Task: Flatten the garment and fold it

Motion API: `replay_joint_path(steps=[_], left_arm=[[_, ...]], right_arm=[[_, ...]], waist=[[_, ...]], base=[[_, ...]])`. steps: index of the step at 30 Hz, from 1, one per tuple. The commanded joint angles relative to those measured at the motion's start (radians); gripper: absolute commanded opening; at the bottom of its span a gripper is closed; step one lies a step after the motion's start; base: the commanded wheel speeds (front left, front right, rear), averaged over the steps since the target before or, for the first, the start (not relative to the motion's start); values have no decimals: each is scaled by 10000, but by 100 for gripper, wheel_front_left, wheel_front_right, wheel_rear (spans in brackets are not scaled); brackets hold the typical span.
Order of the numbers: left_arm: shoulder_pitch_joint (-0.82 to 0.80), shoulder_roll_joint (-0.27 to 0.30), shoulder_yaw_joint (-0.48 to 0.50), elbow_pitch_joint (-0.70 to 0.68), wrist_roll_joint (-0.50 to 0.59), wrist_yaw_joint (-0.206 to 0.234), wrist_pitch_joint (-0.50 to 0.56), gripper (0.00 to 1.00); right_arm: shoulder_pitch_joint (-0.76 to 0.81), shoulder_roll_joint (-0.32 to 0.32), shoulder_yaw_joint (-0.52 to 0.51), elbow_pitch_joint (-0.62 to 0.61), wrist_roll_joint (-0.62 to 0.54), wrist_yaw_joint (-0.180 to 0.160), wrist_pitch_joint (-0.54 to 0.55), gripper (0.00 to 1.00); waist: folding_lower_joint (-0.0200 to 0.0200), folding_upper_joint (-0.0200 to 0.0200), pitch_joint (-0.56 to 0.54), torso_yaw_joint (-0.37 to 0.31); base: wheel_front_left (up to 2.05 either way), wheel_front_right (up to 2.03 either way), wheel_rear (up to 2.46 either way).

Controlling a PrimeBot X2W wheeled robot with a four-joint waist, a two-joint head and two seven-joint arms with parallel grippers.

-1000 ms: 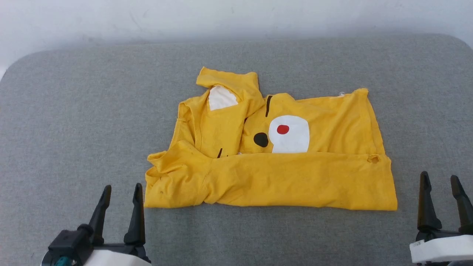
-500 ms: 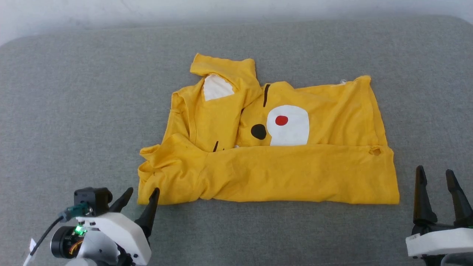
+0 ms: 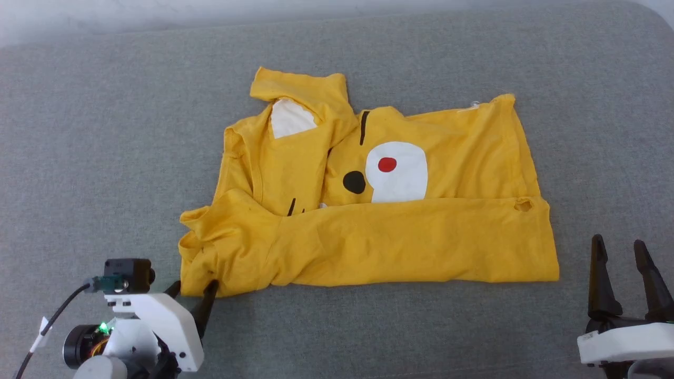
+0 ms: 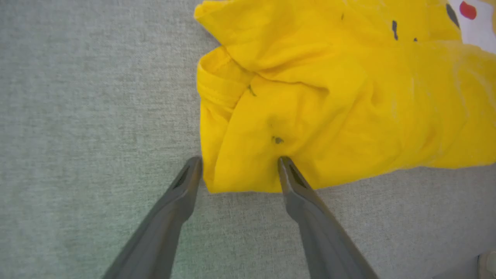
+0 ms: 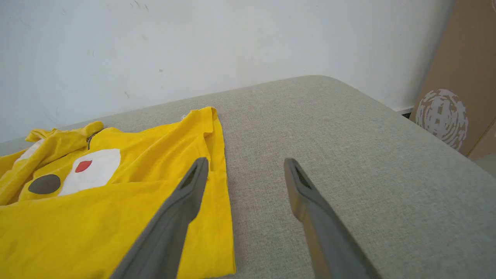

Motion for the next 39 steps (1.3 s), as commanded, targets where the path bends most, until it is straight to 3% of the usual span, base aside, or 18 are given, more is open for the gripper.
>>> replay_joint_path(steps=[1,2,3,14,26,39], left_arm=[[-132,14,-8,110,-70,20,80,98],[-153,0,-24,132,-132,-33,92,18],[-163,-41,-20,151,-232,-80,87,0],[-73,-121,1,-247,-440,-153,-250,0],[-312,-149,-167,-739,-351,-104,-389,0],[-638,-176,-322,-677,-410,-151,-453,0]], right_arm=[[-154,26,34,-3,38,-19,-6,100],[-161,26,34,-13,39,-19,11,100],[-172,26,30,-19,38,-19,28,100],[-465,26,87,-427,-425,-19,886,100],[-1106,-34,-206,-287,-534,-19,5976,100],[-1507,17,-134,873,-306,-19,6491,100]], waist=[[-1,0,1,-15],[-1,0,1,-27],[-1,0,-1,-37],[-1,0,153,-20],[-1,0,482,237],[-1,0,767,580]], base=[[0,0,0],[0,0,0],[0,0,0],[0,0,0],[0,0,0],[0,0,0]])
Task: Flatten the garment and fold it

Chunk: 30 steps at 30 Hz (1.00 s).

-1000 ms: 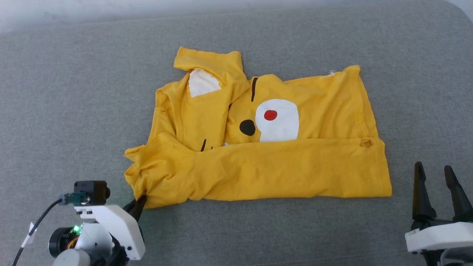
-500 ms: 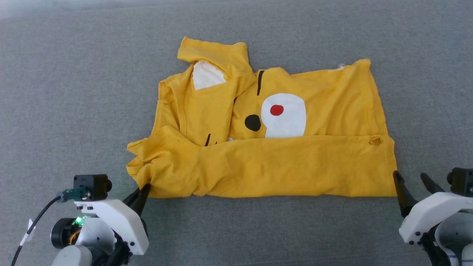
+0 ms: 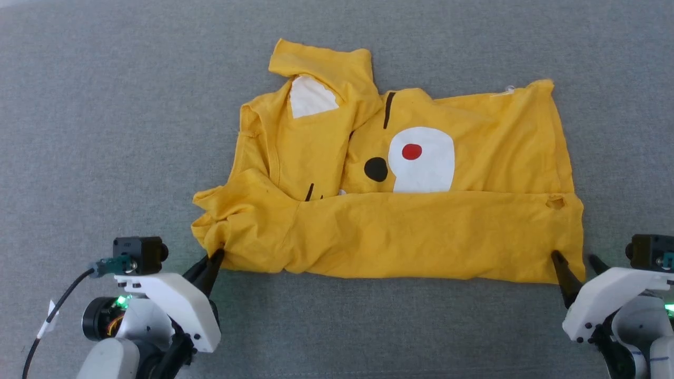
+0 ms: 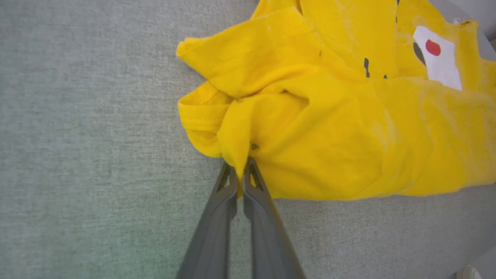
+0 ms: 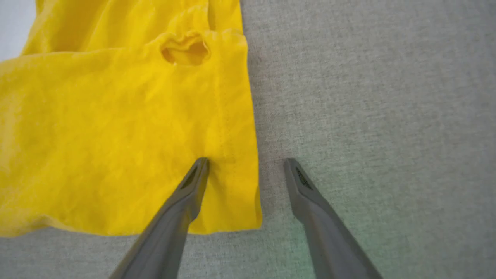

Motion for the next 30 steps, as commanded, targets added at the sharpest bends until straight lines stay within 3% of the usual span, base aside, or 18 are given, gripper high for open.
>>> replay_joint_path(steps=[1,2,3,5,20,30], left_arm=[[-176,55,10,11,29,7,-49,0],[-191,64,3,14,29,7,-48,0],[-203,68,-3,17,26,8,-48,0],[-215,70,-12,20,6,8,-51,0],[184,113,265,-258,-611,24,40,0],[1638,303,850,-1414,-1276,555,722,0]], right_arm=[[-115,41,80,290,52,-9,137,100],[-125,42,138,440,68,-9,255,100],[-142,43,153,562,117,-9,351,60],[-181,45,142,744,215,-9,491,0],[-482,48,-291,208,509,-9,574,0],[116,47,-877,-1289,613,-9,1415,0]], waist=[[0,0,31,34],[0,0,38,50],[0,0,43,63],[0,0,45,83],[0,0,-282,-101],[0,0,-890,-179]], base=[[0,0,0],[0,0,0],[0,0,0],[0,0,0],[0,0,0],[0,0,0]])
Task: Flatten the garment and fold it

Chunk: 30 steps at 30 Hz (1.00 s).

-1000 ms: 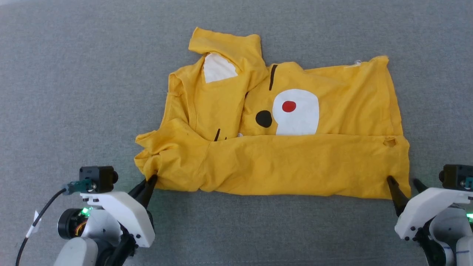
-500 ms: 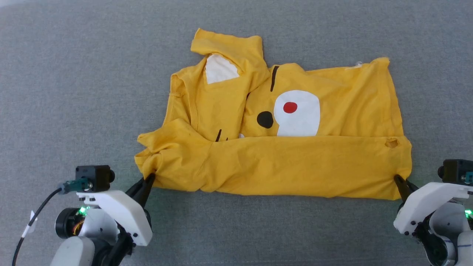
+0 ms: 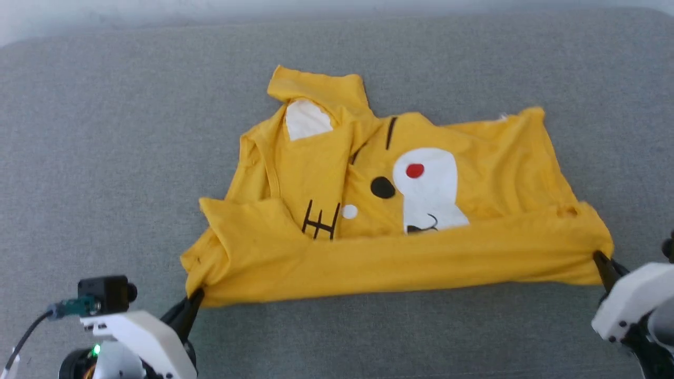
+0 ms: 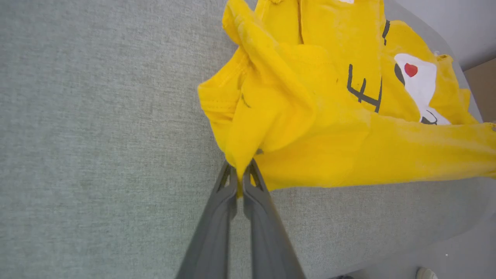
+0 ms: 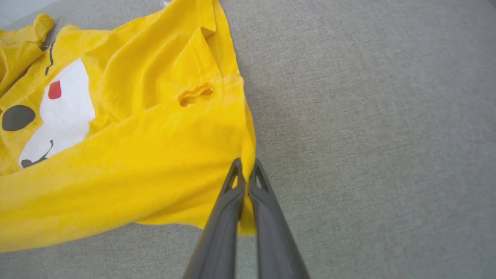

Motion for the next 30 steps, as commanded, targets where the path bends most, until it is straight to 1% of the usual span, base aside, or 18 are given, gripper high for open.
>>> replay_joint_path(steps=[1,7,15,20,27,28,29,30], left_arm=[[151,41,61,-66,-41,76,27,0],[1113,-147,40,-540,-408,356,424,0],[1666,-355,-170,-471,-741,596,917,0],[1589,-343,-132,-66,-741,481,699,0],[1006,-446,-227,773,-719,165,266,0],[895,-457,-225,882,-671,131,141,0],[776,-467,-199,993,-585,113,-52,0],[668,-487,-175,1112,-509,91,-256,89]], right_arm=[[163,-20,-81,-83,78,-23,30,0],[982,-19,-395,-473,447,-23,483,0],[1468,-19,-407,-142,728,-23,481,0],[1541,-19,-422,377,702,-23,276,0],[1373,-19,-134,1333,693,-23,-190,0],[1318,-19,-91,1463,696,-23,-269,12],[1256,-19,-61,1573,699,-23,-371,33],[1187,-19,-67,1669,694,-23,-507,100]], waist=[[0,0,-170,-7],[0,0,-372,52],[0,0,-380,153],[0,0,-350,205],[0,0,-369,208],[0,0,-382,195],[0,0,-394,180],[0,0,-403,160]], base=[[0,0,0],[0,0,0],[0,0,0],[0,0,0],[0,0,0],[0,0,0],[0,0,0],[0,0,0]])
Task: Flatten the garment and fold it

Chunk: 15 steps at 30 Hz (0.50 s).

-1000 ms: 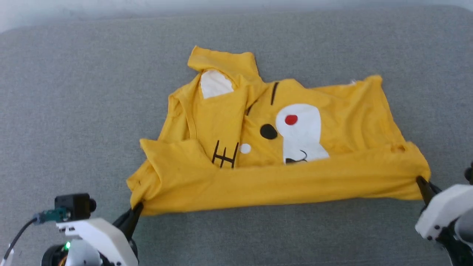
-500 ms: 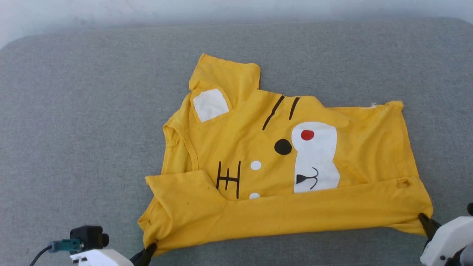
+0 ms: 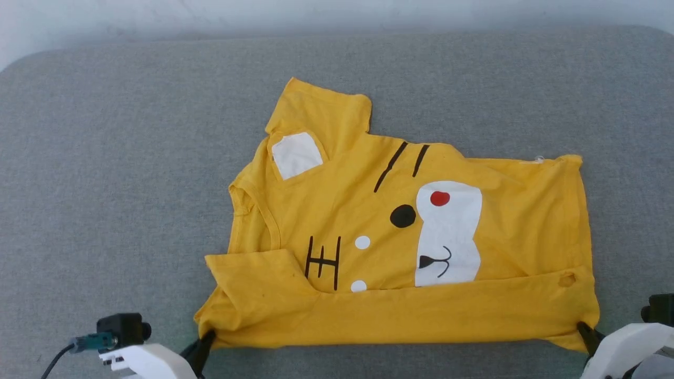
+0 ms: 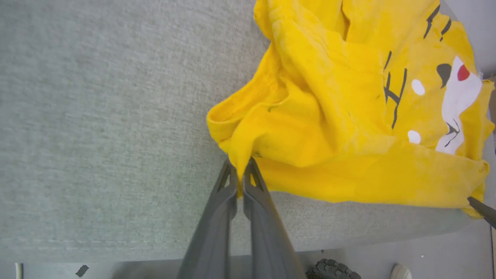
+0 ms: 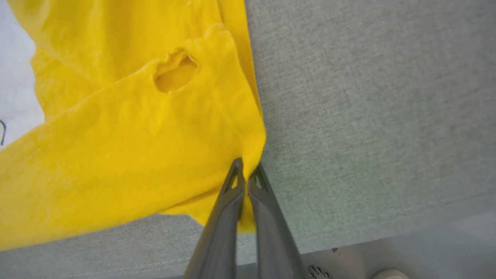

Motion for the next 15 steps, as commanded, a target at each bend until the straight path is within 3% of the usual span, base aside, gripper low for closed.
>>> replay_joint_path(steps=[1,6,11,15], left_arm=[[-199,-44,29,106,96,-70,-150,100],[-391,-124,104,349,139,-159,-622,100],[-221,-25,310,-115,80,-139,-790,100],[-334,90,607,-1030,859,-31,-2066,100]], right_arm=[[-162,-9,-12,99,-15,-21,-131,100],[-412,-9,24,139,-52,-21,-482,100],[-415,-9,-265,-727,-71,-21,-415,100],[-532,-9,-316,-1928,-236,-21,-1177,100]], waist=[[1,0,-16,-29],[1,0,-72,-103],[1,0,-99,-109],[1,0,-47,-84]], base=[[0,0,0],[0,0,0],[0,0,0],[0,0,0]])
